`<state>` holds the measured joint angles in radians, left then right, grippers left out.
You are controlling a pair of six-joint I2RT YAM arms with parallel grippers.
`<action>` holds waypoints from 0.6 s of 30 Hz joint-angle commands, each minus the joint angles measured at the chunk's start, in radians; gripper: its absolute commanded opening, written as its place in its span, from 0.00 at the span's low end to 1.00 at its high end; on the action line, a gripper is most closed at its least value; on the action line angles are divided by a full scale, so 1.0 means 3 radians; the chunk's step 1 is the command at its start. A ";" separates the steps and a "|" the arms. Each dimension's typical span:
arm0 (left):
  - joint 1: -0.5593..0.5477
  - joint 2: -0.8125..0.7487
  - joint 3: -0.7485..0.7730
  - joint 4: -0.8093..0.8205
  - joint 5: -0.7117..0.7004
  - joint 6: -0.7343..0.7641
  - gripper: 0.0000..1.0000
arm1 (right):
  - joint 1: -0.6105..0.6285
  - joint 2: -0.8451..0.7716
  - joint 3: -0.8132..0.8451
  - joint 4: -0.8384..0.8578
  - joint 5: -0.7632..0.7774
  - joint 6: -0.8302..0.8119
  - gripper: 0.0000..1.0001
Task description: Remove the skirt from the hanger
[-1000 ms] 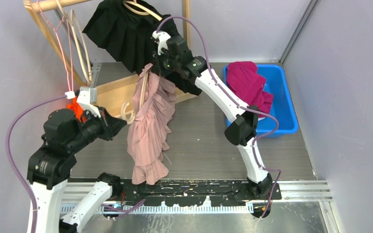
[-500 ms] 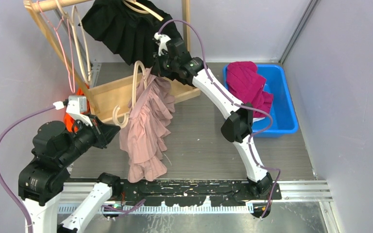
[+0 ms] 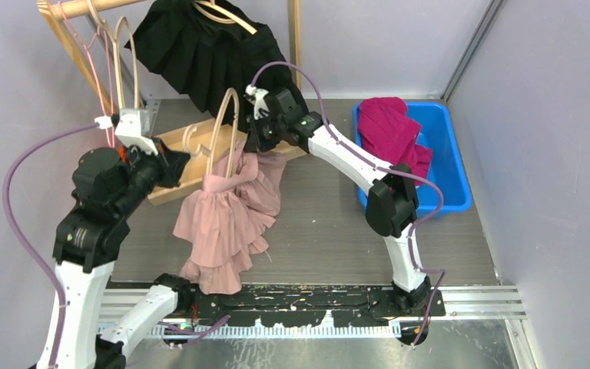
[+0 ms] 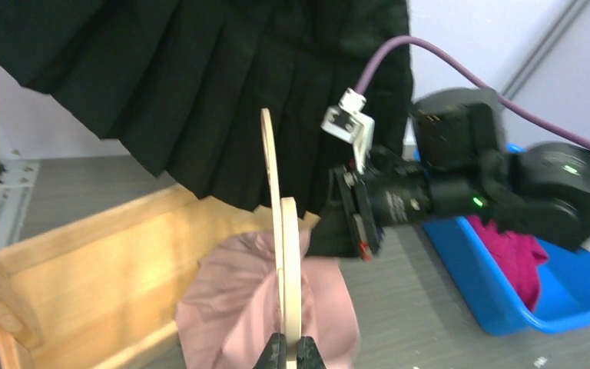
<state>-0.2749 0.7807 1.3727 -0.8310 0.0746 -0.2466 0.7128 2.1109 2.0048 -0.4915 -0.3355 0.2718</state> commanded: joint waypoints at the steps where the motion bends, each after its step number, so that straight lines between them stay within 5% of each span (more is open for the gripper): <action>1: -0.0012 0.0220 0.0165 0.0936 -0.0351 0.0253 0.00 | 0.0234 -0.0519 -0.0062 0.0007 -0.0176 -0.0148 0.09; 11: -0.0011 0.0512 0.0532 0.1110 -0.0644 0.0452 0.00 | 0.0288 -0.1328 -0.0467 -0.0501 0.0094 -0.0607 0.09; 18: -0.0013 0.0554 0.0808 0.1029 -0.0781 0.0530 0.00 | 0.0135 -0.1968 -0.0585 -0.0317 0.1350 -0.0669 0.09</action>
<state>-0.2749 0.9516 1.5562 -0.5995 -0.1192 -0.1177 0.7937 1.6463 1.8187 -0.6670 -0.1871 0.0986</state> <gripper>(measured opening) 0.021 0.095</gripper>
